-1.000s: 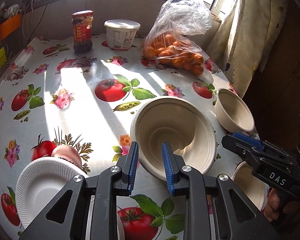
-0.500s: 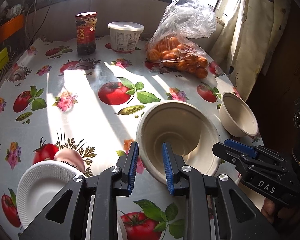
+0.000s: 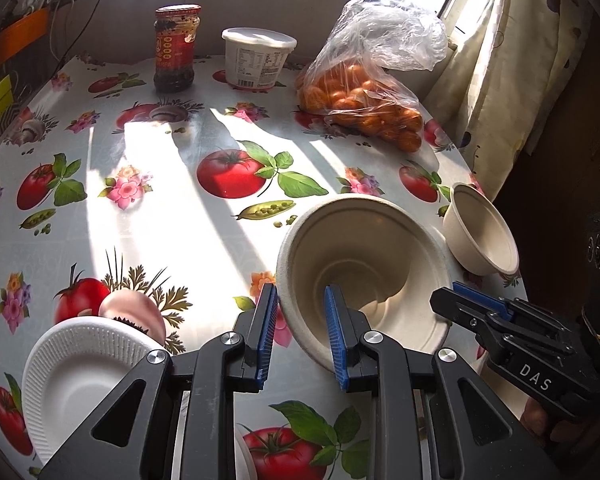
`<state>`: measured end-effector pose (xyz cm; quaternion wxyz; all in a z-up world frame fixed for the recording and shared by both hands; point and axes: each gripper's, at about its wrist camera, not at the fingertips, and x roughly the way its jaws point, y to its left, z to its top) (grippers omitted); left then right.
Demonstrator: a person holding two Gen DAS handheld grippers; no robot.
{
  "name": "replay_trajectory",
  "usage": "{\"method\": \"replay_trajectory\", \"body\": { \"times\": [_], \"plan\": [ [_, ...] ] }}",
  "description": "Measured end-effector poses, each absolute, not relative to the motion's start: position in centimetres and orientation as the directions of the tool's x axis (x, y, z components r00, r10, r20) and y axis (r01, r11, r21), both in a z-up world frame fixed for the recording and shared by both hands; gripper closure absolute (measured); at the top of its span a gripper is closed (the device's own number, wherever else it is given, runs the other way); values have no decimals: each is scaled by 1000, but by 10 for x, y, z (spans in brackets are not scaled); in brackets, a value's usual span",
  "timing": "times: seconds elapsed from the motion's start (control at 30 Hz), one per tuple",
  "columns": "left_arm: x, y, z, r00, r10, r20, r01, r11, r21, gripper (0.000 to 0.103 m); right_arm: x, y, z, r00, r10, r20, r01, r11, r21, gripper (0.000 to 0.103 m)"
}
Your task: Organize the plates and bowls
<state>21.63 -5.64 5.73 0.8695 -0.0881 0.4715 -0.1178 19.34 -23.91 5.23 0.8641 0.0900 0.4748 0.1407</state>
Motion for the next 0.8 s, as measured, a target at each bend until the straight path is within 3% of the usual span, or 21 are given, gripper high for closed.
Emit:
{"method": "replay_trajectory", "body": {
  "times": [0.3,0.8],
  "plan": [
    [216,-56,57,531,-284,-798,125,958,-257,88,192,-241,53,517,323,-793,-151,946,287,83],
    [206,-61,64,552,-288,-783,150,958,-246,88,183,-248,59,542,317,-778,-140,947,288,83]
  ]
}}
